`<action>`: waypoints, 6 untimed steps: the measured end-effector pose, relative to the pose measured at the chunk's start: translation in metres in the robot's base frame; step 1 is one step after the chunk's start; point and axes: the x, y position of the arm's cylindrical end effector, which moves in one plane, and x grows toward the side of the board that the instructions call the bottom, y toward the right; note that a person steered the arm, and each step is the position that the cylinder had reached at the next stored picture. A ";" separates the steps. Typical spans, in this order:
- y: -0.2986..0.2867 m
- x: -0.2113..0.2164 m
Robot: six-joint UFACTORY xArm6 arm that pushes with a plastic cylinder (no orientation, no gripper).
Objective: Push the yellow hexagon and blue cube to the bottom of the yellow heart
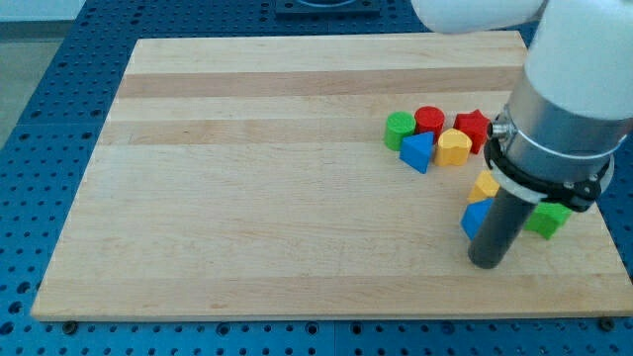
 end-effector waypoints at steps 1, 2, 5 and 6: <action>0.000 -0.001; 0.000 0.000; -0.011 -0.047; -0.025 -0.075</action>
